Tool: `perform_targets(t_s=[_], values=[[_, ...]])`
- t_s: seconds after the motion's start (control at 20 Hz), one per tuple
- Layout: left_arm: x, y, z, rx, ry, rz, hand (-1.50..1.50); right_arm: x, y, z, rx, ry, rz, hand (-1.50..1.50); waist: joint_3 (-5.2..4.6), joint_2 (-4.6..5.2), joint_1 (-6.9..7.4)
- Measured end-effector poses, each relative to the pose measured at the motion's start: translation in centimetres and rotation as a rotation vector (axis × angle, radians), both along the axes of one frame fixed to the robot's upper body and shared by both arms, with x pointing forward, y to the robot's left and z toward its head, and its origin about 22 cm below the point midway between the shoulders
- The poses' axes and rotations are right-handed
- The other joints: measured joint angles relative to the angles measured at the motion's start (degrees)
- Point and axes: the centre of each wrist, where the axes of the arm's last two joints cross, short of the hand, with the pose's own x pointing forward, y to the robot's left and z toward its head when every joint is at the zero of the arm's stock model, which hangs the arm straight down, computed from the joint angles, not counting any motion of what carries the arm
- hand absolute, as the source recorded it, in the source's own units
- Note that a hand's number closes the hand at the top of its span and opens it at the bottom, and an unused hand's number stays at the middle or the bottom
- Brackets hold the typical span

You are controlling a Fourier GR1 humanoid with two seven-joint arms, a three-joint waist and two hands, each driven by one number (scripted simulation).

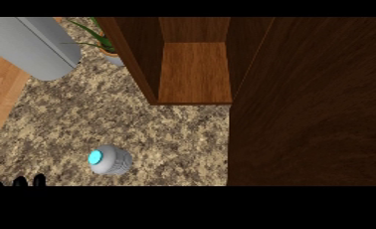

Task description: Pick up the bottled water, place it into the cabinet and close the cabinet

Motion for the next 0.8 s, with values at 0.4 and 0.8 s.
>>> perform_targets(t_s=[0.4,0.8], values=[[-1.4,-1.5,0.1,0.019,-0.014,0.063,-1.5,-1.5,-0.5,-0.5,-0.012,0.022,0.006,-1.5,-0.06,0.18,-0.15],[-1.5,-1.4,-0.1,-0.006,0.013,0.087,-1.5,-3.5,-0.7,-1.3,0.001,0.033,0.014,-1.5,-0.12,0.19,-0.53]])
